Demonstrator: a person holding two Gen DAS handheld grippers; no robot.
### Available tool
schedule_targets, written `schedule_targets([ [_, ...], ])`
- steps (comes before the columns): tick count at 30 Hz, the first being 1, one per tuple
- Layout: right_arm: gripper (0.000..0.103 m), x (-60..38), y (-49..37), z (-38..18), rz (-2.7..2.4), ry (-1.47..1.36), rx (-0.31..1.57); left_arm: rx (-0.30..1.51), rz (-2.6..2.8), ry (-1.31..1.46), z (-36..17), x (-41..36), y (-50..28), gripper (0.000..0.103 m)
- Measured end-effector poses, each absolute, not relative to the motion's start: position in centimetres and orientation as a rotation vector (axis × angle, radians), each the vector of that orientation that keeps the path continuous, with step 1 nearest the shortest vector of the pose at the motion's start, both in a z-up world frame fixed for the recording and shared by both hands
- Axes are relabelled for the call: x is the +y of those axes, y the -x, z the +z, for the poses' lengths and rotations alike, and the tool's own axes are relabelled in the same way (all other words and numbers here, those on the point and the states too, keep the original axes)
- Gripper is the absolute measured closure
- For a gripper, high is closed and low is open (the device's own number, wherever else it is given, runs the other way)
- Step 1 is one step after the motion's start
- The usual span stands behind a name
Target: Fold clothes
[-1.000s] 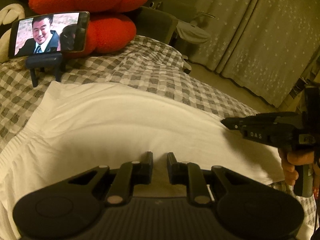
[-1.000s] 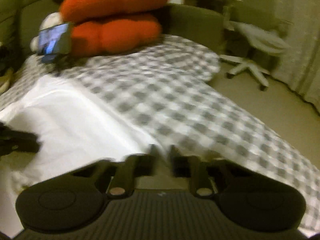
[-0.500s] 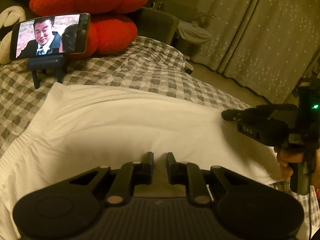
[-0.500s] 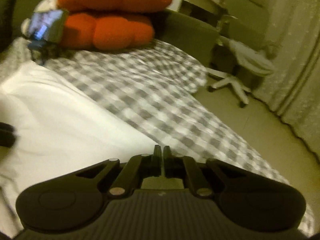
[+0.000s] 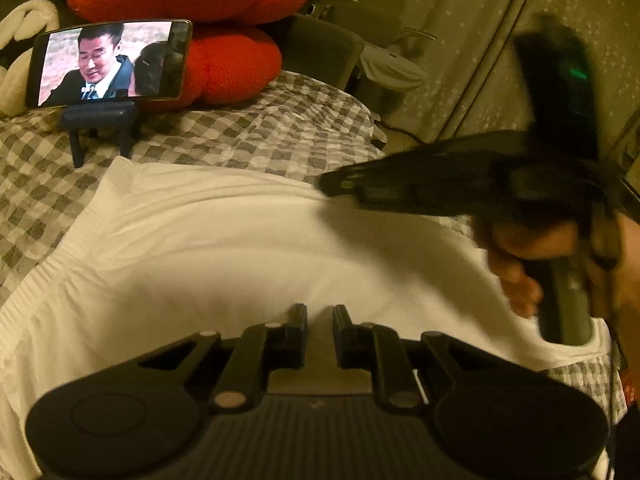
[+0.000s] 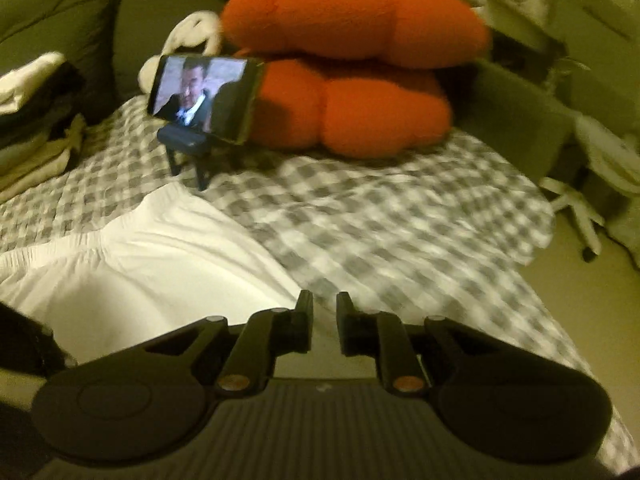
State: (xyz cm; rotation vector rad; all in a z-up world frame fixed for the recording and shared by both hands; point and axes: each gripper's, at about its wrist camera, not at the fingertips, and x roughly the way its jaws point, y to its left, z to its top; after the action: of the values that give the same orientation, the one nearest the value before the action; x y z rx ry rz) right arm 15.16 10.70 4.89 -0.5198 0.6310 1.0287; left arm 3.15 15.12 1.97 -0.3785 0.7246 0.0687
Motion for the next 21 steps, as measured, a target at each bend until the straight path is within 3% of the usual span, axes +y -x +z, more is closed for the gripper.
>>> schedule_targets([
  [2, 0.087, 11.7, -15.4, 3.9, 1.032, 0.531, 0.659, 0.726, 0.067, 0.385, 1.9, 15.2, -3.2, 0.088],
  [4, 0.098, 12.0, -15.4, 3.7, 1.036, 0.537, 0.657, 0.728, 0.064, 0.394, 1.9, 15.4, -3.2, 0.088],
  [6, 0.1, 12.2, -15.1, 3.9, 1.047, 0.554, 0.646, 0.727, 0.063, 0.405, 2.0, 15.5, -3.3, 0.088],
  [11, 0.101, 11.9, -15.0, 4.7, 0.981, 0.546, 0.541, 0.727, 0.066, 0.419, 2.0, 15.6, -3.3, 0.088],
  [21, 0.102, 13.0, -15.0, 2.6, 0.911, 0.576, 0.51, 0.726, 0.091, 0.462, 2.2, 17.0, -3.0, 0.087],
])
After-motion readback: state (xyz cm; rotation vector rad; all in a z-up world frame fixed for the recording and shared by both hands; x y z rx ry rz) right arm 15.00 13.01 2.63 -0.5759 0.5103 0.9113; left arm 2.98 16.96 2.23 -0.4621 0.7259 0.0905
